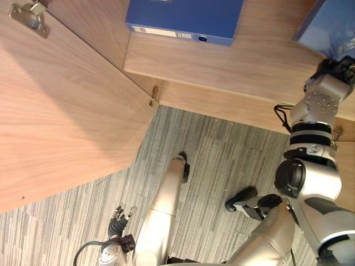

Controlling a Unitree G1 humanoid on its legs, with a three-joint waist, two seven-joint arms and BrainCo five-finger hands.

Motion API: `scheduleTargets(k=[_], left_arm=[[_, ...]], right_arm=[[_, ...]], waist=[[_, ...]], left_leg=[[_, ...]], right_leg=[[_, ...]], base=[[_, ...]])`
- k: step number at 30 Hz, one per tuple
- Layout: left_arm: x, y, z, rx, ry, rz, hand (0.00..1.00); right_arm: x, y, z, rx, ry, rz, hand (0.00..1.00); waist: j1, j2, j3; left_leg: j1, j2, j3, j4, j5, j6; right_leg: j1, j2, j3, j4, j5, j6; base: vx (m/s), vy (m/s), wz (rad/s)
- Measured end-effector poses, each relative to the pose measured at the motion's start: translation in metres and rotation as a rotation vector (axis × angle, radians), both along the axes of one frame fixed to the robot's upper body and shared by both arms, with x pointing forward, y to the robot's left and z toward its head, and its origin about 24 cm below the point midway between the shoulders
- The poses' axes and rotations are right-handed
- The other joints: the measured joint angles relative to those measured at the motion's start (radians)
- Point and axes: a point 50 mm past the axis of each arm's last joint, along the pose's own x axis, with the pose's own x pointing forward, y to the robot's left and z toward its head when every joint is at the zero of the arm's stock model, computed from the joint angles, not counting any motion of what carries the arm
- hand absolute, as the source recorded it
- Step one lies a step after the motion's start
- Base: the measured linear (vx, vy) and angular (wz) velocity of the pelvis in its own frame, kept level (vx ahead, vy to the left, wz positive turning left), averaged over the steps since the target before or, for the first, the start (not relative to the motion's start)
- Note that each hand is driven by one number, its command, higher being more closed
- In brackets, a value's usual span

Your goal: Walk over to the cabinet, pick up the folder, carry it to the office cabinet, place the folder inside the office cabinet, then close the office cabinet door

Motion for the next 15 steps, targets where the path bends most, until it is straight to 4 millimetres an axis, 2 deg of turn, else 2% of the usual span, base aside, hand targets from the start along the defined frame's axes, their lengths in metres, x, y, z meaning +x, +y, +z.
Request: scheduleTargets(k=[5, 10, 11, 12, 15], left_arm=[[0.002, -0.002, -0.003, -0.007, 0.010, -0.004, 0.00], [0.002, -0.001, -0.002, -0.013, 0.003, -0.017, 0.00], [0.002, -0.001, -0.003, -0.016, 0.002, -0.021, 0.00], [0.002, -0.001, -0.003, -0.017, 0.001, -0.023, 0.00], [0.002, 0.001, -0.002, -0.012, -0.008, -0.038, 0.00]], right_arm=[[-0.003, -0.010, 0.008, -0.090, 0.029, -0.014, 0.00], [0.005, -0.009, 0.018, -0.590, 0.294, -0.017, 0.00], [0.009, -0.005, 0.019, -0.745, 0.378, -0.020, 0.00], [0.011, -0.004, 0.020, -0.809, 0.411, -0.017, 0.00], [0.017, 0.004, 0.029, -1.181, 0.575, -0.040, 0.00]], waist=[[-0.005, 0.001, 0.000], [-0.008, -0.001, 0.006], [-0.008, -0.001, 0.009], [-0.008, -0.003, 0.014], [-0.023, -0.004, 0.024]], left_leg=[[-0.002, 0.000, -0.004, -0.005, 0.006, -0.002], [0.000, 0.007, -0.010, -0.035, 0.026, -0.007], [0.004, 0.015, -0.010, -0.042, 0.028, -0.008], [0.009, 0.018, -0.008, -0.048, 0.031, -0.009], [0.015, 0.030, -0.012, -0.076, 0.048, -0.015]], right_leg=[[0.000, 0.005, -0.002, -0.003, 0.000, 0.000], [0.000, 0.017, -0.015, -0.022, 0.006, -0.009], [0.001, 0.026, -0.016, -0.030, 0.009, -0.014], [0.003, 0.028, -0.016, -0.034, 0.010, -0.016], [0.005, 0.044, -0.028, -0.053, 0.019, -0.029]], base=[[0.08, -0.034, 0.01], [0.07, -0.041, -0.02], [0.07, -0.046, -0.11], [0.09, -0.057, -0.11], [0.08, -0.055, -0.07]])
